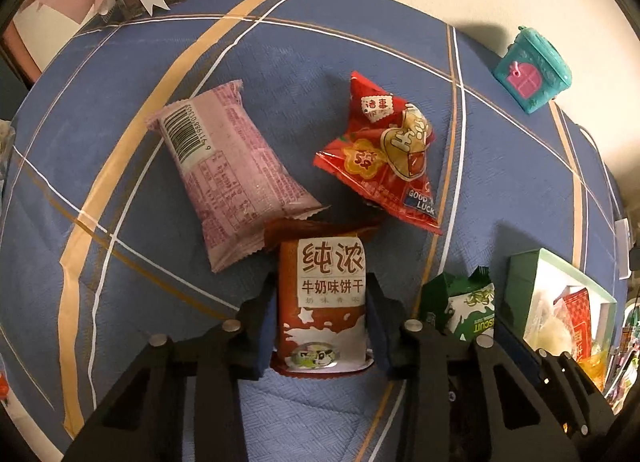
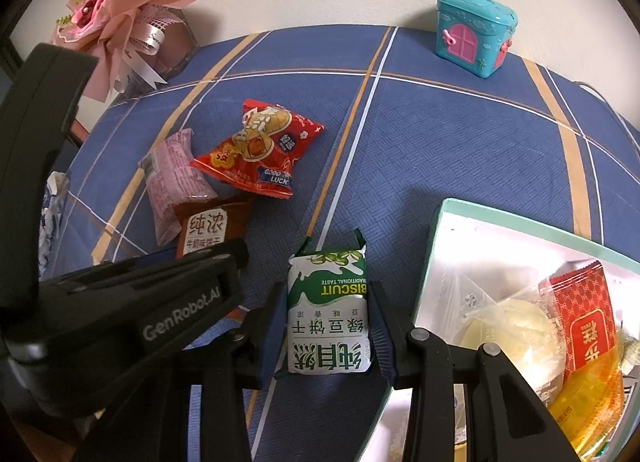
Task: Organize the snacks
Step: 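Carry the green biscuit packet with right tool into the tray while left tool carries the milk biscuit packet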
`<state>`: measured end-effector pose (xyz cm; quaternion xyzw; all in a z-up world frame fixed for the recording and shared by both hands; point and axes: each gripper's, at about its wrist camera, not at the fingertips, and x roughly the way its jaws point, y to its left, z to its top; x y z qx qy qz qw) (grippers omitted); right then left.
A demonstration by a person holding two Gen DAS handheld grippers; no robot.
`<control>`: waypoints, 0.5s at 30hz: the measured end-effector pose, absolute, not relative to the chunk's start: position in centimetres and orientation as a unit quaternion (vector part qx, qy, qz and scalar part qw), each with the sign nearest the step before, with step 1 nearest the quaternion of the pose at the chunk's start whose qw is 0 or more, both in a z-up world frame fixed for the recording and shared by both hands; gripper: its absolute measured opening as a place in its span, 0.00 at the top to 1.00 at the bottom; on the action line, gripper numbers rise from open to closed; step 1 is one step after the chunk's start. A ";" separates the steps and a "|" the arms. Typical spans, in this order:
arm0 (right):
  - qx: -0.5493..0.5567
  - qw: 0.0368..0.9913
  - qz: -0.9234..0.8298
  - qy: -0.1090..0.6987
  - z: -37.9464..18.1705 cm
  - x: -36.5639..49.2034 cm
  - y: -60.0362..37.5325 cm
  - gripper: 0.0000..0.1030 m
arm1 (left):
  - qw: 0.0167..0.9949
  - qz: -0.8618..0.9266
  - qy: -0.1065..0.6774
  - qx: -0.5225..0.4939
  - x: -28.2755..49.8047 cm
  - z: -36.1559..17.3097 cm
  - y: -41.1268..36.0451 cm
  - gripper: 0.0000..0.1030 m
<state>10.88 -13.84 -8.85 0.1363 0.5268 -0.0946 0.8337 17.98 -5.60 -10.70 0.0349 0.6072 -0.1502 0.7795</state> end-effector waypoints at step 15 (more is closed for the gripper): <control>0.114 0.833 -0.103 0.532 -9.6 11.3 -12.9 0.59 | 0.779 -0.144 0.609 0.037 17.6 -10.0 -5.0 0.60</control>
